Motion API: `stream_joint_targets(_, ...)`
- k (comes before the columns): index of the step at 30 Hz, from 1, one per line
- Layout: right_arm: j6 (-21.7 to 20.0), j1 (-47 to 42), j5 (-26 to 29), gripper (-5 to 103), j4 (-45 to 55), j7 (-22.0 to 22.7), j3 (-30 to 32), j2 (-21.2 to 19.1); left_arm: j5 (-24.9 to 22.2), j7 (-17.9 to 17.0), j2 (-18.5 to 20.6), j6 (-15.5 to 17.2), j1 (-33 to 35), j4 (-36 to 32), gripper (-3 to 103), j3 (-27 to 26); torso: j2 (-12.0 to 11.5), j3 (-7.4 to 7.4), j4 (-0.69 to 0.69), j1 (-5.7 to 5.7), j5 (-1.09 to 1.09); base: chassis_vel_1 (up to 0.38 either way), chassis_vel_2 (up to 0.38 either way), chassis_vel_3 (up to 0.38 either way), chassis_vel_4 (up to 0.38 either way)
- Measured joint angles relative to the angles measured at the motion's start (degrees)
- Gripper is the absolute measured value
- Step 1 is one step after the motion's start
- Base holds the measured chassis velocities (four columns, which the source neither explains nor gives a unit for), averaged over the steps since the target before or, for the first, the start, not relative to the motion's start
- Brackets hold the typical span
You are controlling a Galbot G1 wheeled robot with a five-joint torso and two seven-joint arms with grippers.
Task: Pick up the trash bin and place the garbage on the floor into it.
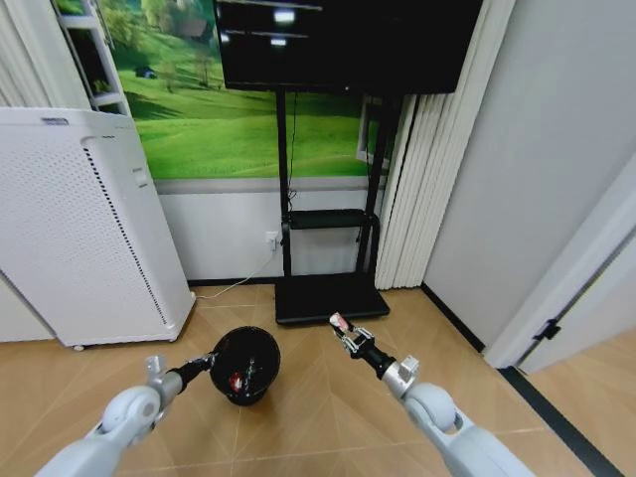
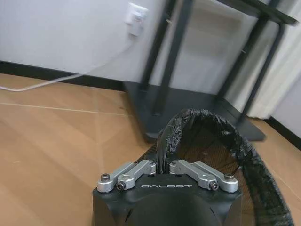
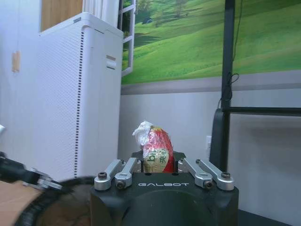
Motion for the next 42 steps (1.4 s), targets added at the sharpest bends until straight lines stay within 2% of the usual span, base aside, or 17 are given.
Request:
stream_joint_targets(1, 0.0, 0.0, 0.0, 29, 0.0, 0.0, 0.0, 0.0, 0.0, 0.0, 0.0, 0.0, 0.0, 0.0, 7, 0.0, 0.0, 0.00, 0.00, 0.00, 0.00, 0.000, 0.000, 0.000, 0.000)
stream_joint_targets(2, 0.3, -1.0, 0.0, 29, 0.5, -0.5, 0.0, 0.2, 0.0, 0.8, -0.4, -0.2, -3.8, 1.6, 7, 4.6, 0.0, 0.00, 0.00, 0.00, 0.00, 0.000, 0.000, 0.000, 0.000)
stream_joint_targets(3, 0.3, -1.0, 0.0, 29, 0.5, -0.5, 0.0, 0.2, 0.0, 0.8, -0.4, -0.2, -3.8, 1.6, 7, 4.6, 0.0, 0.00, 0.00, 0.00, 0.00, 0.000, 0.000, 0.000, 0.000)
stream_joint_targets(5, 1.0, -3.2, -0.4, 29, 0.9, -1.4, 0.1, 0.5, 0.1, 2.3, -1.9, -0.5, -8.9, 3.0, 7, 10.5, 0.0, 0.00, -0.03, 0.00, -0.01, 0.000, 0.000, 0.000, 0.000)
stream_joint_targets(10, 1.3, -5.2, -1.4, 29, 0.9, -1.9, 0.0, 1.3, -0.5, 3.9, -4.1, -0.5, -11.3, 2.3, 7, 13.8, 0.0, 0.00, -0.06, 0.00, 0.01, 0.000, 0.000, 0.000, 0.000)
stream_joint_targets(15, 1.5, -6.5, -2.7, 29, 1.0, -2.1, -0.4, 1.7, -1.0, 5.0, -5.0, -0.5, -10.5, -0.2, 7, 14.2, 0.0, -0.01, -0.02, 0.00, 0.03, 0.000, 0.000, 0.000, 0.000)
stream_joint_targets(17, 3.0, -8.6, -7.0, 29, -0.1, -4.2, -0.1, 1.6, 0.2, 8.6, -4.9, -0.4, -7.2, -3.3, 7, 11.9, 0.0, -0.01, 0.00, 0.00, 0.02, 0.000, 0.000, 0.000, 0.000)
stream_joint_targets(28, 3.8, -11.7, -9.0, 29, 0.0, -7.0, 1.0, 1.5, 1.4, 10.1, -4.6, -0.9, -3.2, -6.6, 7, 9.4, 0.0, -0.01, -0.02, 0.00, -0.01, 0.000, 0.000, 0.000, 0.000)
stream_joint_targets(30, 3.8, -11.9, -9.0, 26, 0.2, -7.0, 1.0, 1.4, 1.4, 10.0, -4.6, -0.9, -2.9, -6.9, 7, 9.1, 0.0, -0.01, -0.02, 0.00, 0.00, 0.000, 0.000, 0.000, 0.000)
stream_joint_targets(33, 3.8, -12.1, -8.6, 41, 0.6, -7.0, 1.1, 1.3, 1.5, 9.8, -4.5, -0.9, -1.2, -8.0, 7, 8.2, 0.0, -0.01, -0.01, 0.00, 0.00, 0.000, 0.000, 0.000, 0.000)
stream_joint_targets(34, 3.8, -12.1, -8.6, 41, 0.6, -7.0, 1.1, 1.3, 1.5, 9.8, -4.5, -0.9, -1.2, -8.0, 7, 8.2, 0.0, -0.01, -0.01, 0.00, 0.00, 0.000, 0.000, 0.000, 0.000)
stream_joint_targets(36, 3.8, -12.0, -8.5, 52, 0.7, -7.0, 1.1, 1.2, 1.9, 9.7, -4.7, -0.9, 0.1, -8.5, 7, 7.4, 0.0, -0.01, 0.00, 0.00, 0.00, 0.000, 0.000, 0.000, 0.000)
stream_joint_targets(38, 3.8, -12.0, -8.5, 52, 0.7, -7.0, 1.1, 1.1, 2.0, 9.7, -4.8, -0.9, 0.4, -8.6, 7, 7.2, 0.0, -0.01, -0.01, 0.00, 0.00, 0.000, 0.000, 0.000, 0.000)
stream_joint_targets(42, 3.8, -11.8, -6.9, 74, 1.1, -7.0, 1.1, 0.9, 2.3, 8.5, -5.3, -0.9, 1.0, -8.7, 7, 6.4, 0.0, -0.01, -0.01, 0.00, -0.01, 0.000, 0.000, 0.000, 0.000)
